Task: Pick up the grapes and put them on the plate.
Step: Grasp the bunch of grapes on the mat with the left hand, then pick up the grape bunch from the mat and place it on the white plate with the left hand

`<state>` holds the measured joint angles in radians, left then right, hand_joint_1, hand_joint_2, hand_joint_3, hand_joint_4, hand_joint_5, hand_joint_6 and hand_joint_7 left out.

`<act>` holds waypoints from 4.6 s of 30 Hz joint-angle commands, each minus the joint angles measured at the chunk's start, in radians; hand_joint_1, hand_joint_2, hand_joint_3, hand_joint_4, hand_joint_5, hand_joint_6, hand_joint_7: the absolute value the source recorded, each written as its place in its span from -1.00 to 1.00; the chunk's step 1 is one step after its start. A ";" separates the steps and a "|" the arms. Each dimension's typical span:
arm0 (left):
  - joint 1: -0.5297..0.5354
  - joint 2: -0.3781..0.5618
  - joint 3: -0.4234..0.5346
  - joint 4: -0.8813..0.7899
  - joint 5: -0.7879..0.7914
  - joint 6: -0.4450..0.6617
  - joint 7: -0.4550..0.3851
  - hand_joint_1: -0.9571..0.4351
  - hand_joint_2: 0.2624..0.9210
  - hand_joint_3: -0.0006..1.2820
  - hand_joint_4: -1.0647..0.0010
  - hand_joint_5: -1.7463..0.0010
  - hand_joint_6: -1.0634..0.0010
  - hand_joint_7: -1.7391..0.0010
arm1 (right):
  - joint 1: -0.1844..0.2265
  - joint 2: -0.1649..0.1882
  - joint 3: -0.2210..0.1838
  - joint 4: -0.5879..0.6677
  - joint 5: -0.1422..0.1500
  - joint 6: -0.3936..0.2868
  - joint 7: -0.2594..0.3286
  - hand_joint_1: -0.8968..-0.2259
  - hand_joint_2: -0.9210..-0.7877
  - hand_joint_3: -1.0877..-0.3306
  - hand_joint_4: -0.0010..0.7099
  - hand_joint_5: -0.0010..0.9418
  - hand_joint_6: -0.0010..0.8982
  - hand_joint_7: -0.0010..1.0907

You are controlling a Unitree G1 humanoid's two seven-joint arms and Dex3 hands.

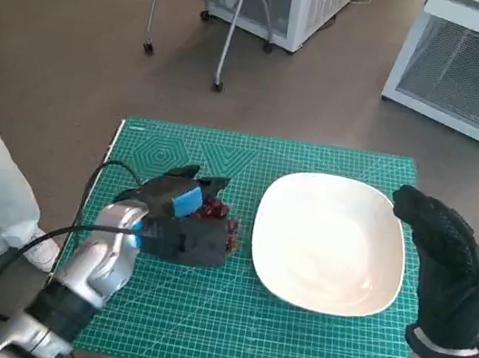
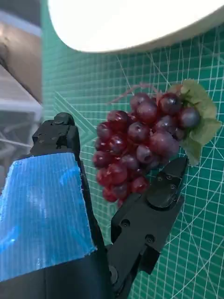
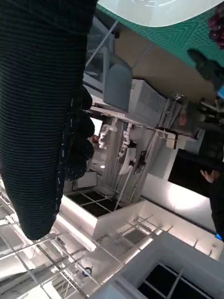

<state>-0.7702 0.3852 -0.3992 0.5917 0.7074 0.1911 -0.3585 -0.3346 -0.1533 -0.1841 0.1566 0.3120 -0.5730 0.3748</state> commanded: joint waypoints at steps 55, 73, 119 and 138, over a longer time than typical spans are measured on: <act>-0.140 -0.043 -0.135 0.437 0.037 -0.202 0.330 0.38 1.00 -0.85 -0.12 -0.58 -0.27 -0.16 | 0.046 -0.004 -0.007 -0.031 -0.007 0.031 -0.017 0.21 -1.00 0.51 0.60 -1.00 -0.54 0.17; -0.140 -0.040 -0.130 0.439 0.024 -0.215 0.326 0.38 1.00 -0.84 -0.10 -0.64 -0.30 -0.08 | 0.055 0.000 -0.005 -0.041 -0.009 0.033 -0.021 0.22 -1.00 0.51 0.60 -1.00 -0.54 0.17; 0.117 0.144 0.055 -0.453 0.062 -0.025 0.176 0.38 1.00 -0.92 -0.35 -0.43 -0.26 -0.16 | 0.037 0.005 -0.004 -0.008 -0.015 0.009 -0.024 0.24 -1.00 0.51 0.61 -1.00 -0.52 0.15; 0.136 0.130 0.094 -0.470 0.058 -0.069 0.210 0.38 0.95 -0.96 -0.45 -0.39 -0.41 -0.03 | 0.031 0.002 -0.005 0.009 -0.013 -0.004 -0.022 0.23 -1.00 0.51 0.61 -1.00 -0.51 0.14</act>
<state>-0.6306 0.5192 -0.3064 0.1194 0.7589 0.1302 -0.1543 -0.3130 -0.1520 -0.1907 0.1522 0.3081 -0.5794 0.3571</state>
